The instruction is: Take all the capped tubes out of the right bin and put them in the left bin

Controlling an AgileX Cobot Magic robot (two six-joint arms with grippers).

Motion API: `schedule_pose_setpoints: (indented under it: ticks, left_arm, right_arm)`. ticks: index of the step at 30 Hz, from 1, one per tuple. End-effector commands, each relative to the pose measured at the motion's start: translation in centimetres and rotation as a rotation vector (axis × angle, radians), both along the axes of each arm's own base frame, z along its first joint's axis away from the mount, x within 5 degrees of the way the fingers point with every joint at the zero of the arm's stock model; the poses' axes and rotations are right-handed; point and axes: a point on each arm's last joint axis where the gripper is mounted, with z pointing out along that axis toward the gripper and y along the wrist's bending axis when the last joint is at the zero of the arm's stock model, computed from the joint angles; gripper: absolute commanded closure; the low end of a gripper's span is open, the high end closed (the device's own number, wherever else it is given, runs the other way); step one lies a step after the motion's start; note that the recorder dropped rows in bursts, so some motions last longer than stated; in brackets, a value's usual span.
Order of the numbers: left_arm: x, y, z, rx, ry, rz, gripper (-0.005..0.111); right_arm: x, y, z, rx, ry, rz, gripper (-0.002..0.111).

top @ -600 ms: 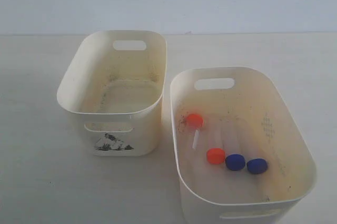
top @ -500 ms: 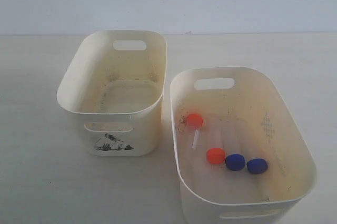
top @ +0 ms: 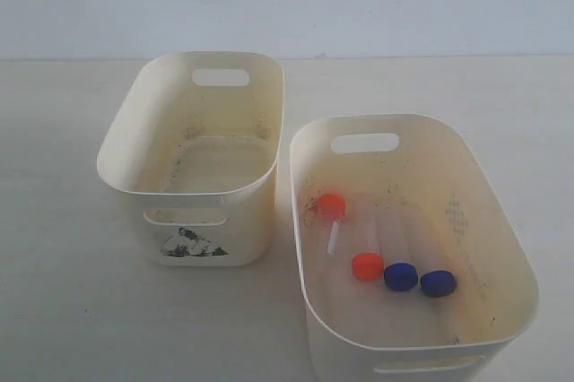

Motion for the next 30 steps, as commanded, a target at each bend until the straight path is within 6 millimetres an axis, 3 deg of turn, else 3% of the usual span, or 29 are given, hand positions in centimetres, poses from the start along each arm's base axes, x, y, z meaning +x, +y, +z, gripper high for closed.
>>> schedule_pose_setpoints:
  ticks: [1, 9, 14, 17, 20, 23, 26, 30]
  left_arm:
    - [0.0, 0.0, 0.1, -0.008, -0.008, 0.003, 0.102]
    - [0.0, 0.0, 0.1, -0.008, -0.008, 0.003, 0.102]
    - [0.0, 0.0, 0.1, -0.008, -0.008, 0.003, 0.102]
    - [0.0, 0.0, 0.1, -0.008, -0.008, 0.003, 0.102]
    - [0.0, 0.0, 0.1, -0.008, -0.008, 0.003, 0.102]
    - [0.0, 0.0, 0.1, -0.008, -0.008, 0.003, 0.102]
    - [0.0, 0.0, 0.1, -0.008, -0.008, 0.003, 0.102]
    - [0.0, 0.0, 0.1, -0.008, -0.008, 0.003, 0.102]
  right_arm:
    - [0.0, -0.1, 2.3, -0.019, -0.251, -0.015, 0.107]
    - [-0.7, -0.2, 5.0, -0.037, -0.557, -0.031, 0.107]
    - [-2.2, -0.3, 7.2, -0.052, -0.851, -0.051, 0.107]
    - [-2.6, -0.3, 9.2, -0.056, -0.857, -0.062, 0.107]
    - [-3.4, -0.1, 12.7, -0.137, -0.758, -0.061, 0.107]
    - [-2.7, 0.1, 15.7, -0.159, -0.507, -0.024, 0.107]
    - [-0.9, 0.2, 16.5, -0.143, -0.183, 0.024, 0.107]
    - [1.2, 0.3, 15.7, -0.117, 0.207, 0.076, 0.107]
